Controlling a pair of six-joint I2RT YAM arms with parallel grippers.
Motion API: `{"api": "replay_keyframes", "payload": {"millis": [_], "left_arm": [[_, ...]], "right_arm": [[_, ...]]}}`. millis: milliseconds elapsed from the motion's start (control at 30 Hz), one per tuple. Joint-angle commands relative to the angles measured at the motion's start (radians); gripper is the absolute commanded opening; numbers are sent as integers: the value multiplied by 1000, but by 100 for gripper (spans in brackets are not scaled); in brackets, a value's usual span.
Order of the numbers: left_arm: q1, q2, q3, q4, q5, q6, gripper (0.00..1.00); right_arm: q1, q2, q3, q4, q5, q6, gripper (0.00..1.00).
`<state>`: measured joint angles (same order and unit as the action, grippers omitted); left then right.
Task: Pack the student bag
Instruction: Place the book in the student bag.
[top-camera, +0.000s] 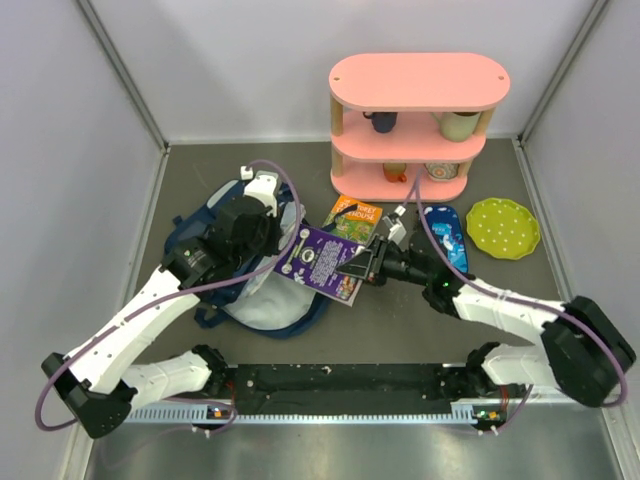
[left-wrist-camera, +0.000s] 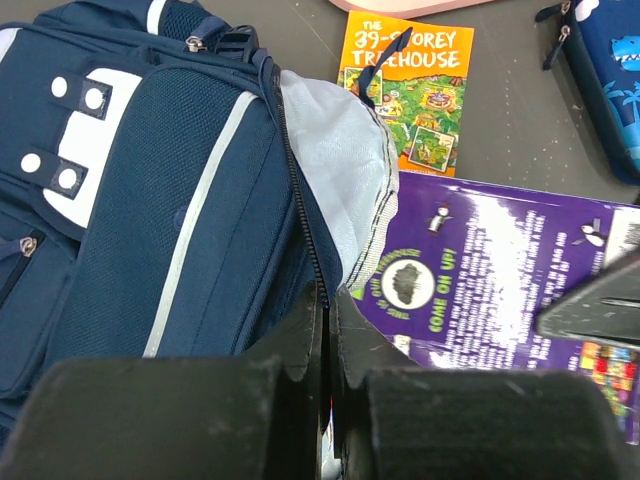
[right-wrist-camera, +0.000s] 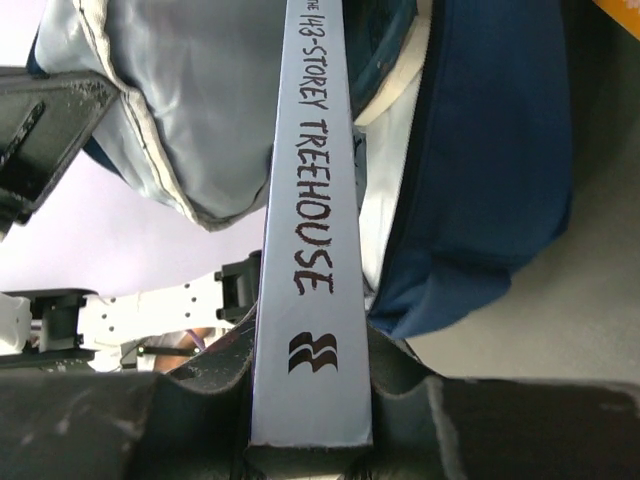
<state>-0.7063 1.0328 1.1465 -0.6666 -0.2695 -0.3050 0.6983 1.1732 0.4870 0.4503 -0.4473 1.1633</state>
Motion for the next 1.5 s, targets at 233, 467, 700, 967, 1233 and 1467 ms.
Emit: {"api": "replay_keyframes", "payload": {"millis": [233, 467, 700, 967, 1233, 1467], "left_arm": [[1, -33, 85, 174, -10, -36, 0], [2, -48, 91, 157, -19, -26, 0], [4, -65, 96, 148, -43, -28, 0], [4, -80, 87, 145, -91, -34, 0], [4, -100, 56, 124, -108, -40, 0], [7, -111, 24, 131, -106, -55, 0]], "right_arm": [[93, 356, 268, 405, -50, 116, 0], [161, 476, 401, 367, 57, 111, 0], [242, 551, 541, 124, 277, 64, 0], [276, 704, 673, 25, 444, 81, 0], [244, 757, 626, -64, 402, 62, 26], [237, 786, 614, -30, 245, 33, 41]]}}
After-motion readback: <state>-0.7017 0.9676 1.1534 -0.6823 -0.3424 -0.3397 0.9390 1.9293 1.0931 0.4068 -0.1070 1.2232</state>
